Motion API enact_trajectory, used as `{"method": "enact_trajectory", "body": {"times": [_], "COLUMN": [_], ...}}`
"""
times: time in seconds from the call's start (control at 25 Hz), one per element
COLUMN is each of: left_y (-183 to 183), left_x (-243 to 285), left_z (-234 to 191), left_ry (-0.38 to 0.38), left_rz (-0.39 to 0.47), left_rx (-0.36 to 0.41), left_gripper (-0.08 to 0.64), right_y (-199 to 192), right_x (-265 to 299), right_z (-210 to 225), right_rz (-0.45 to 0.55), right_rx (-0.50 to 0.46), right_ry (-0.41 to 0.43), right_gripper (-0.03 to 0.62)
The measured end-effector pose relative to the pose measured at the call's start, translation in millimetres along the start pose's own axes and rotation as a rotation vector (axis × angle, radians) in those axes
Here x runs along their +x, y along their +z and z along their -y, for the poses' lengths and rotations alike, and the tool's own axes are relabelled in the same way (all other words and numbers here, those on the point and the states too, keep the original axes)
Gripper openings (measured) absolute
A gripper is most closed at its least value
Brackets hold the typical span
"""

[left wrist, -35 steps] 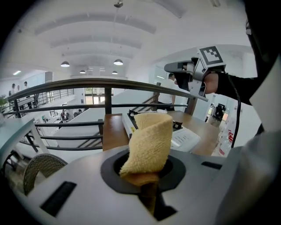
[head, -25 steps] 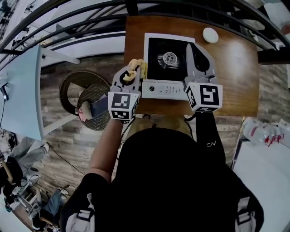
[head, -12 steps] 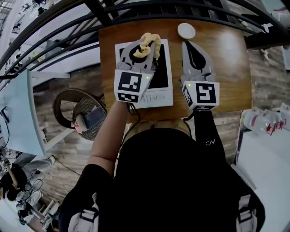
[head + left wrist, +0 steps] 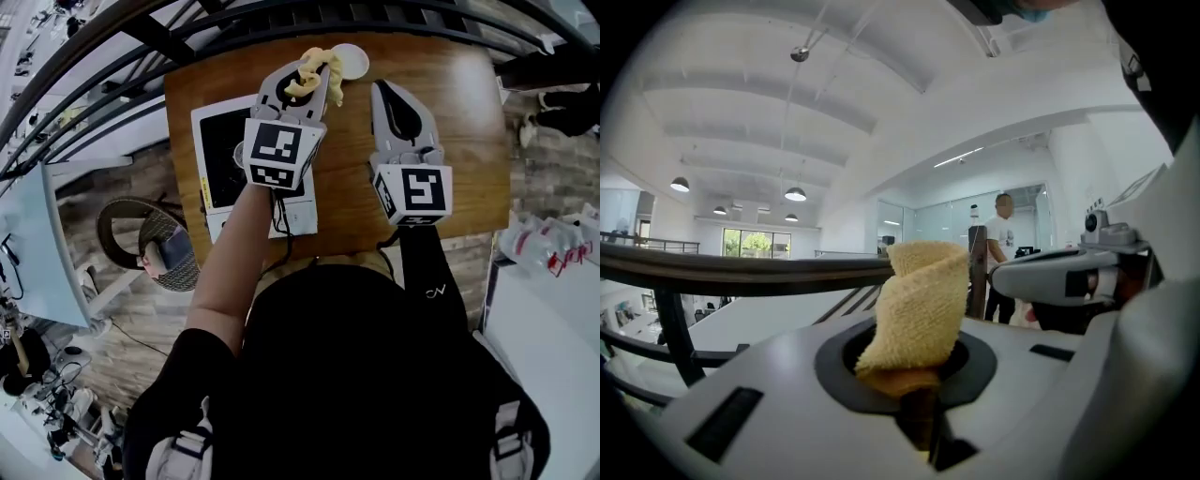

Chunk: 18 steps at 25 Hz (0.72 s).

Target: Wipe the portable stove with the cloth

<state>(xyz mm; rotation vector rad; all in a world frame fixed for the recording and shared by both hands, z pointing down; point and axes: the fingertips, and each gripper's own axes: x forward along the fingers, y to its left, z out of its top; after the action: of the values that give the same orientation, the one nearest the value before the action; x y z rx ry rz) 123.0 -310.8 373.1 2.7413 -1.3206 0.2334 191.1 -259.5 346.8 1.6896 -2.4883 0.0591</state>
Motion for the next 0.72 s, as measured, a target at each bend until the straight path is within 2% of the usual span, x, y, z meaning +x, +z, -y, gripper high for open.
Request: {"method": "enact_trajectory", "body": {"times": [0.08, 0.24, 0.32, 0.56, 0.72], "left_y": [-22.5, -87.4, -107.3, -116.1, -113.1], "left_x": [11.2, 15.1, 11.2, -0.9, -20.7], "left_z": [-5.2, -18.4, -21.8, -26.7, -16.8], "left_ry": [0.022, 0.079, 0.102, 0.143, 0.14], "left_rz": [-0.062, -0.271, -0.334, -0.359, -0.373], "left_rx": [-0.001, 0.021, 0.029, 0.023, 0.008], "left_gripper": [0.029, 0.029, 0.029, 0.029, 0.029], "right_y": [-6.5, -14.0, -16.7, -19.0, -13.6], "right_x": [3.2, 11.4, 16.1, 25.5, 26.9], "right_z": [7.8, 14.7, 15.5, 9.0, -0.1], "right_rz": [-0.01, -0.021, -0.025, -0.022, -0.012], "right_rx": [0.006, 0.015, 0.022, 0.032, 0.034], "right_ry": [0.01, 0.035, 0.049, 0.089, 0.115], "right_gripper": [0.003, 0.003, 0.003, 0.003, 0.003]}}
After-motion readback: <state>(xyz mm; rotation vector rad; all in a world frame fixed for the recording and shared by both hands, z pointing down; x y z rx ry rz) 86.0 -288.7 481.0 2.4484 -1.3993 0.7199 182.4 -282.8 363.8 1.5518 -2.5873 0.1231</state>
